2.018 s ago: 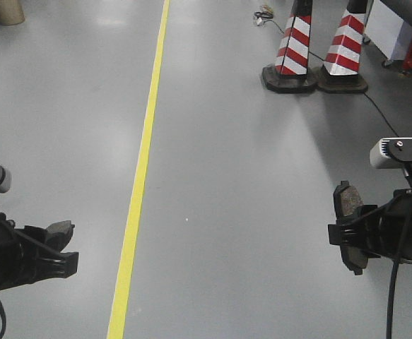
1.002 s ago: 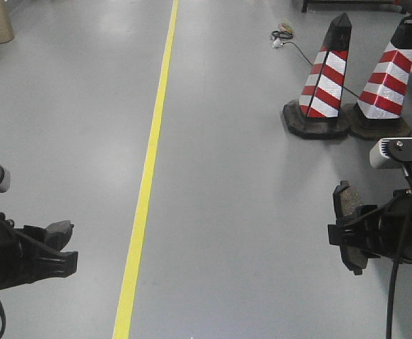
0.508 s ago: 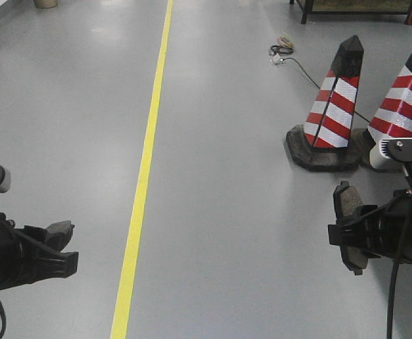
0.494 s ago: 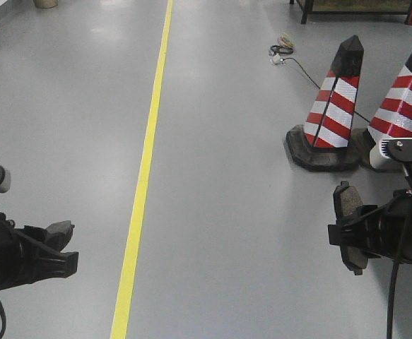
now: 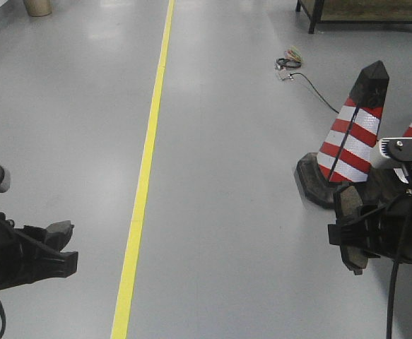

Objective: Move and align brake pads A on conveyor
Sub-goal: 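Turn the base past the traffic cones toward the dark conveyor belt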

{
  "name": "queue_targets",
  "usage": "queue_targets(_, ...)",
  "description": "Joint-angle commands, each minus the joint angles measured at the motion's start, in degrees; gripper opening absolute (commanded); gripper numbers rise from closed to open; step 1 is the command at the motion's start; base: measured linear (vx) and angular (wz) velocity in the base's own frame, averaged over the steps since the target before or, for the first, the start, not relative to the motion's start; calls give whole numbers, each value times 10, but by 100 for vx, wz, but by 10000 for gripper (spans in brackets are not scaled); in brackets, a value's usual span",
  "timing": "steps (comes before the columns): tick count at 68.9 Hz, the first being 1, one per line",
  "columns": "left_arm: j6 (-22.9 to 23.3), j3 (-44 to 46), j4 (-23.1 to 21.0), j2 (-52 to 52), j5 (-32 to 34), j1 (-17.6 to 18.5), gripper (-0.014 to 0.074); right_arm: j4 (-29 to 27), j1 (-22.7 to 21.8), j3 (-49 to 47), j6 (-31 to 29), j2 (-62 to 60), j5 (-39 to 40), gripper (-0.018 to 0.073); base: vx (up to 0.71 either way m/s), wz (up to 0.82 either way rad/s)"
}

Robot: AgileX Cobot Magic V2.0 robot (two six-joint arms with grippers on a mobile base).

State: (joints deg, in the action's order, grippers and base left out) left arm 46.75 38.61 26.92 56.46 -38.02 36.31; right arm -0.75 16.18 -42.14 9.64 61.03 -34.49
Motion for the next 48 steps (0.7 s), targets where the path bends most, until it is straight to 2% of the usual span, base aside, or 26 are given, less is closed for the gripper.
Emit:
queue_targets(1,3,14,17,-7,28,3,72,2,-2,-17,-3,-10,39,59,53,-4)
queue_targets(48,3,14,17,-7,28,3,72,2,-2,-17,-3,-10,39,59,49,-3)
